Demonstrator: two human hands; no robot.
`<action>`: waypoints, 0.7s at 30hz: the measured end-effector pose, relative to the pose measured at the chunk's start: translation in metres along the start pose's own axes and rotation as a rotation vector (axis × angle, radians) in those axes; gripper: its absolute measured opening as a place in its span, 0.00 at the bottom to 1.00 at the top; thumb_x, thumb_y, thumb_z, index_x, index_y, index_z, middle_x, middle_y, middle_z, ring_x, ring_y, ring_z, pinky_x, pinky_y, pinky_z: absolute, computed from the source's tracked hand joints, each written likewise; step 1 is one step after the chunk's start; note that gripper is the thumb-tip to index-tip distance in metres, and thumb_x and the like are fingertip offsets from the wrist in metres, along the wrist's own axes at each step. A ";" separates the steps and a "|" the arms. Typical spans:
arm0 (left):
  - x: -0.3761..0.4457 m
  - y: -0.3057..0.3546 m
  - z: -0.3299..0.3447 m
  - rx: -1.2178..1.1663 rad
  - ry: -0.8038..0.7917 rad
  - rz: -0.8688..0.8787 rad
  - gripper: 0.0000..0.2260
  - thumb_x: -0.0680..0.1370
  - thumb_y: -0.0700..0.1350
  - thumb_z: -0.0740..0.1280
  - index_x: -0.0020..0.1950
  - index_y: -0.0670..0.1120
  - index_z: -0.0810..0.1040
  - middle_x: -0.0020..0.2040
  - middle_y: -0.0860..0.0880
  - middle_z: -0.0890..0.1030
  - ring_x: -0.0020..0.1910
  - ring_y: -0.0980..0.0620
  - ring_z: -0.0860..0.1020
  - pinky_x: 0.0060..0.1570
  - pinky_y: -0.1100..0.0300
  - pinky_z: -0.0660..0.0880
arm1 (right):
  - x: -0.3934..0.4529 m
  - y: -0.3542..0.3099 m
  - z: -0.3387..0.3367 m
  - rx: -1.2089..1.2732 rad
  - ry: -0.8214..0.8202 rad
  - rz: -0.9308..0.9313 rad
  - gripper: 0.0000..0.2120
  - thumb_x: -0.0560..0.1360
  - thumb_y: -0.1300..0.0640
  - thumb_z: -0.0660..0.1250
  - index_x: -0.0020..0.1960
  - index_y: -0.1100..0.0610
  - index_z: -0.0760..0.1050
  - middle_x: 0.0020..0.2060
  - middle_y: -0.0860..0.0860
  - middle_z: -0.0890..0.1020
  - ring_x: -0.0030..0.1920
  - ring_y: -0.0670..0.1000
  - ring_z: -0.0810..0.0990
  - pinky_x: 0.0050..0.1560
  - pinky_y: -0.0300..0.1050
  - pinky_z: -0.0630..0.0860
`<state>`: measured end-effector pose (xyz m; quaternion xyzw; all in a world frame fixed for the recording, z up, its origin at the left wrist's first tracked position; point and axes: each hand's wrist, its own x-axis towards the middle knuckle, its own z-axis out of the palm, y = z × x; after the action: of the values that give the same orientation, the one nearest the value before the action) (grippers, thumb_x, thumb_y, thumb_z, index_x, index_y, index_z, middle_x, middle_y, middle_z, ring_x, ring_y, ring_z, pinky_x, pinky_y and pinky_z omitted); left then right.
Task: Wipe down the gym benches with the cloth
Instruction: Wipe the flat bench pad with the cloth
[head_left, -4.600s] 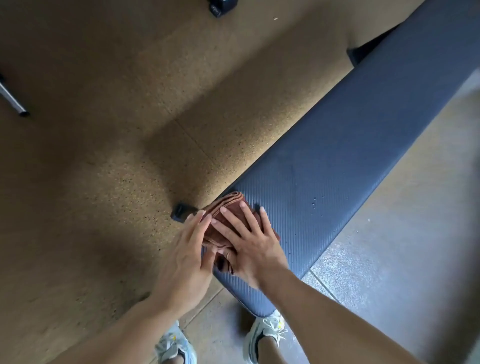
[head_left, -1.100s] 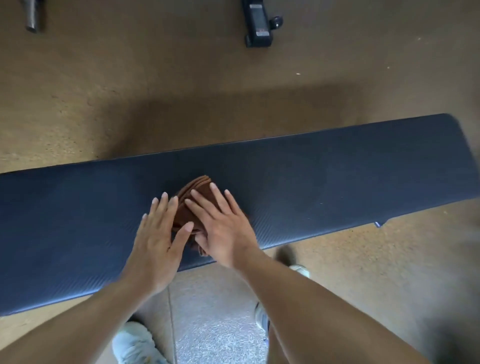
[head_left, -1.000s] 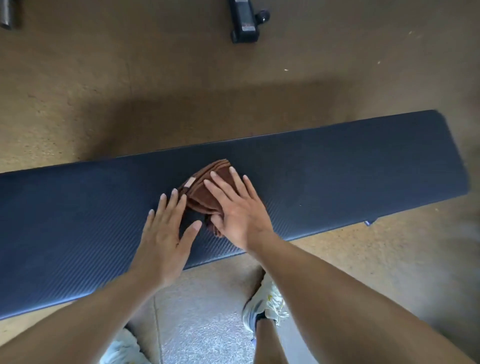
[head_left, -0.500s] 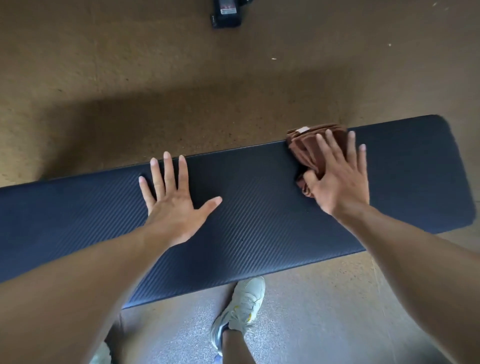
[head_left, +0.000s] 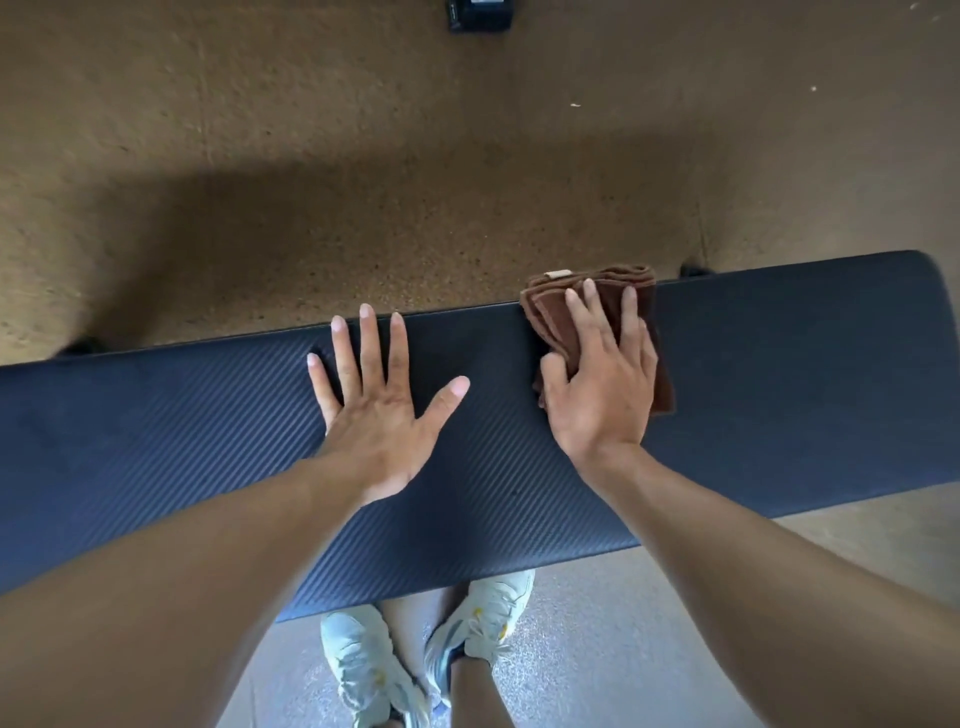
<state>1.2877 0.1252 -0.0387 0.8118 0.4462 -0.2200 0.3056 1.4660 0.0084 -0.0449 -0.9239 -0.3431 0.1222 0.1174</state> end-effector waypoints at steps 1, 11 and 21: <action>0.001 0.000 0.000 -0.014 0.000 0.006 0.44 0.70 0.77 0.33 0.78 0.53 0.27 0.74 0.52 0.20 0.72 0.48 0.18 0.71 0.41 0.23 | -0.007 -0.006 0.004 0.001 -0.001 -0.019 0.30 0.78 0.48 0.57 0.80 0.48 0.64 0.80 0.43 0.64 0.83 0.52 0.49 0.82 0.52 0.48; -0.003 -0.001 -0.013 -0.191 -0.012 0.022 0.45 0.67 0.75 0.31 0.81 0.55 0.35 0.80 0.53 0.27 0.76 0.50 0.23 0.73 0.42 0.24 | -0.139 -0.047 0.043 0.061 -0.031 -0.425 0.25 0.78 0.49 0.62 0.75 0.50 0.73 0.76 0.45 0.72 0.81 0.55 0.60 0.78 0.53 0.60; -0.002 -0.003 -0.006 -0.183 0.064 0.022 0.38 0.77 0.73 0.39 0.82 0.56 0.39 0.81 0.54 0.32 0.77 0.52 0.26 0.73 0.46 0.25 | -0.181 -0.055 0.056 -0.258 -0.238 -0.895 0.30 0.81 0.41 0.58 0.81 0.47 0.61 0.81 0.45 0.61 0.83 0.57 0.53 0.80 0.54 0.52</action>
<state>1.2842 0.1293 -0.0340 0.7919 0.4651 -0.1492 0.3666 1.2824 -0.0640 -0.0550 -0.6720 -0.7305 0.1211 0.0030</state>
